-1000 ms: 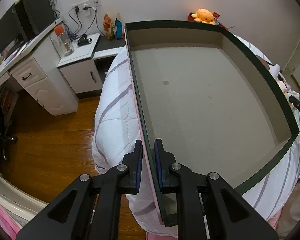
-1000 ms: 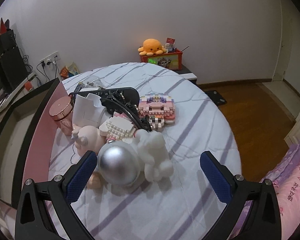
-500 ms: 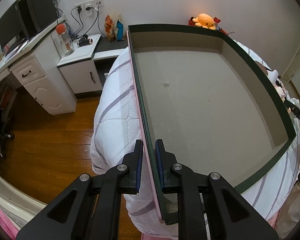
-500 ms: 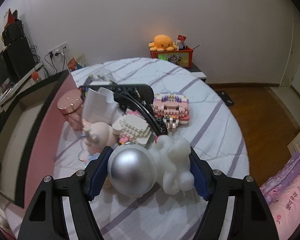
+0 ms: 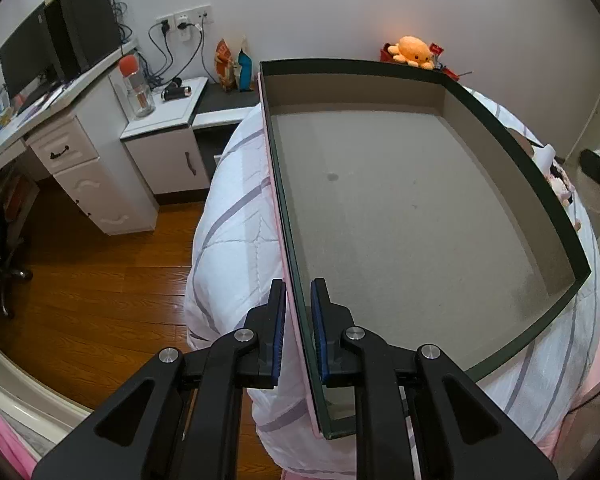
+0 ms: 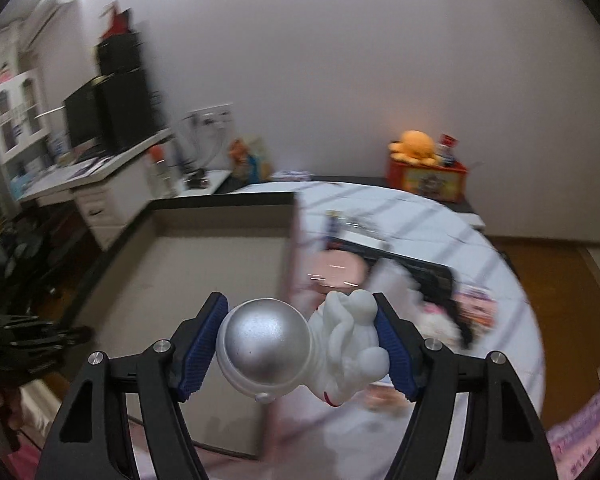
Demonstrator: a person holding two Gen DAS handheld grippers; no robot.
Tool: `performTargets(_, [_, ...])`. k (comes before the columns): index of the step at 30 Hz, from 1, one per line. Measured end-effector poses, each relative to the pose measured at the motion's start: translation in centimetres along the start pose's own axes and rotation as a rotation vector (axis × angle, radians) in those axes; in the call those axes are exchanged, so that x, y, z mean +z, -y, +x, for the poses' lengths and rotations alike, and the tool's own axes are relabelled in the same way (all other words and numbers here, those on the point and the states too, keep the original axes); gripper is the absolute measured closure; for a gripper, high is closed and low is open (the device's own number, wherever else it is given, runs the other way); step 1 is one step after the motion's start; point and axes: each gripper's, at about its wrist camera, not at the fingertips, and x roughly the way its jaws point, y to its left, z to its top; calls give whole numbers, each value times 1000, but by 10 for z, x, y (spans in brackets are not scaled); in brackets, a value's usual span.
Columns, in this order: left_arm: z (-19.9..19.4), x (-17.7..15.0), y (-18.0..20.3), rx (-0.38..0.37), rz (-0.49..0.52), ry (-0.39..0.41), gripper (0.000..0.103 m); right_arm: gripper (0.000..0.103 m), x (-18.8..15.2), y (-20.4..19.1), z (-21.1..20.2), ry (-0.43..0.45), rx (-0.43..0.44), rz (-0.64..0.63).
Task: Organize rigid objects
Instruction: 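Carry the silver astronaut figure into the box and open the right tool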
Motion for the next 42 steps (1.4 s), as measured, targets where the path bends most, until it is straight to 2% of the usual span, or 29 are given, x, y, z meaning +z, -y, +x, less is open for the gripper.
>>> performTargets(5, [0,-1,-1,-2,-3,9,89,30,0,-46,30,-62,78,-77])
performTargets(11, [-2,-1,-3,-14,-3,15,88,30,-4,-76,56,-121,113,-119])
performTargets(17, [-3,-2,-3,-14,3,17,88,30,-9,-81,67,-155,99,-120])
performTargets(24, [-6,-1,-3,-24,3,19,88,29,-8,-80,62,-131,73,-114])
performTargets(34, [-10,2,-1,-17,16,17,90,29,0,-44,26,-46,47,-38])
performTargets(42, [-13,4,4,13,27,14,91,25,-13,34,-2,-16,-116,86])
